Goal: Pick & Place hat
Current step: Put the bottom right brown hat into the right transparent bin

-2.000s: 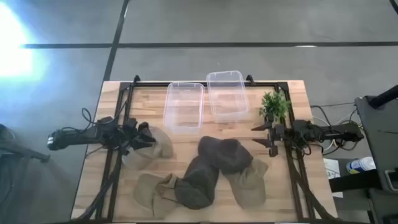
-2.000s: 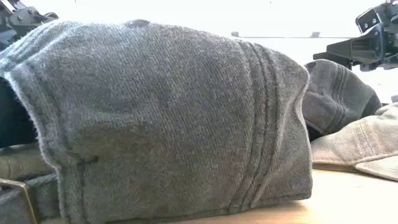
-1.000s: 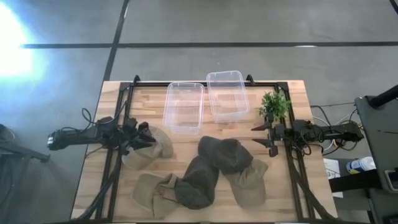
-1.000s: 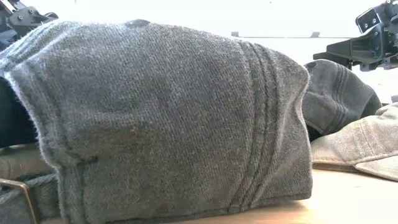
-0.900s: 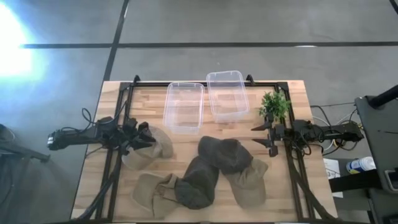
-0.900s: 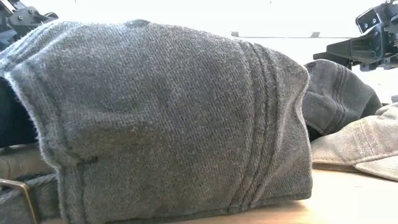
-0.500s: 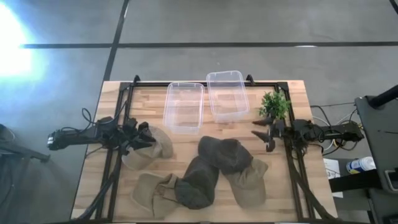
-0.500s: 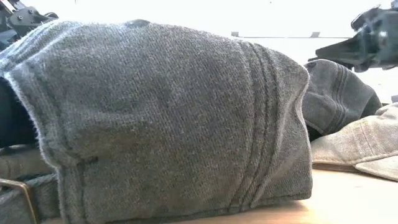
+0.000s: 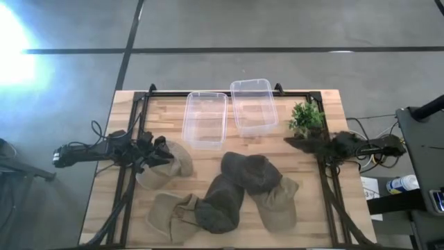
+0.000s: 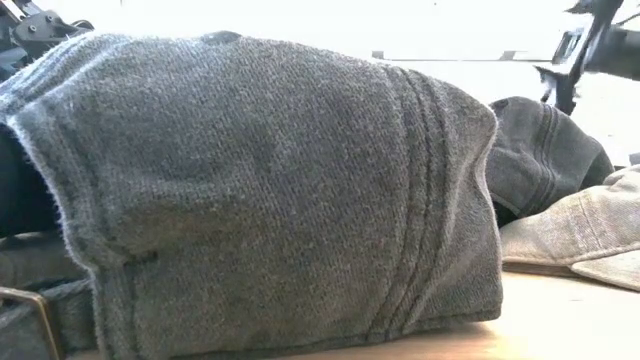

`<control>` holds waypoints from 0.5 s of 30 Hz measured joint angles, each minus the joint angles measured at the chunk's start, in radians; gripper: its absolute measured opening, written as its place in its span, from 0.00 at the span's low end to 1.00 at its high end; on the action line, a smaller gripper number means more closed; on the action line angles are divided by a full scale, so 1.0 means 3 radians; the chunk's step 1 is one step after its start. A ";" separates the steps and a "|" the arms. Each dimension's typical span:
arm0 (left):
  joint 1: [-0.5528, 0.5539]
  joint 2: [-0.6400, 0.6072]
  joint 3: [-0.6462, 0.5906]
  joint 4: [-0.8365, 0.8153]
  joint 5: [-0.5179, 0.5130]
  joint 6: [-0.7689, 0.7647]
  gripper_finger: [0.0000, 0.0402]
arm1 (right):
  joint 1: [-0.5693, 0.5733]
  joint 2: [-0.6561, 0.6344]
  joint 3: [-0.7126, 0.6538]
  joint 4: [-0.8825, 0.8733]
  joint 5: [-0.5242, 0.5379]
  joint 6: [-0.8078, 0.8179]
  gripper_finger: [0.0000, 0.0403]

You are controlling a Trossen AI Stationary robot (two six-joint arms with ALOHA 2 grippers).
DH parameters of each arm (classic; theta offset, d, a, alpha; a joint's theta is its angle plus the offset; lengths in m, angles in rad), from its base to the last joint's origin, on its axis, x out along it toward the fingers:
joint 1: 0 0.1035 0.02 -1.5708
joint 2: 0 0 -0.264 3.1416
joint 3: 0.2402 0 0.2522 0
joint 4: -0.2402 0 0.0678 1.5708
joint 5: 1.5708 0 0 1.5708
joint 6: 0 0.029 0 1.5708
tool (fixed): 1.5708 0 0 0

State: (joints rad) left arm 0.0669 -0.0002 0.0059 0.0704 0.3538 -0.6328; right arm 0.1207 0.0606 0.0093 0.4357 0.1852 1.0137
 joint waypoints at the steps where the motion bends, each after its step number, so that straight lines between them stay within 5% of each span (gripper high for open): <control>1: 0.0000 0.0000 0.0000 0.0000 0.0000 0.0000 0.35 | 0.0010 0.0043 0.0006 0.0292 -0.0020 0.0026 0.50; 6: 0.0000 0.0000 0.0000 0.0000 0.0000 0.0000 0.35 | 0.0112 0.0469 0.0104 0.0596 -0.0668 0.0380 0.50; 11: 0.0000 0.0000 0.0000 0.0000 0.0000 0.0000 0.35 | 0.0498 0.1417 0.0661 -0.0386 -0.1259 0.0996 0.50; 15: 0.0000 0.0000 0.0000 0.0000 0.0000 0.0000 0.35 | 0.1172 0.2287 0.1284 -0.1425 -0.1544 0.1351 0.50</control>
State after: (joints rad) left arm 0.0669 -0.0002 0.0059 0.0704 0.3538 -0.6327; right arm 0.4723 0.7468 0.3946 0.0082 -0.2779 1.4190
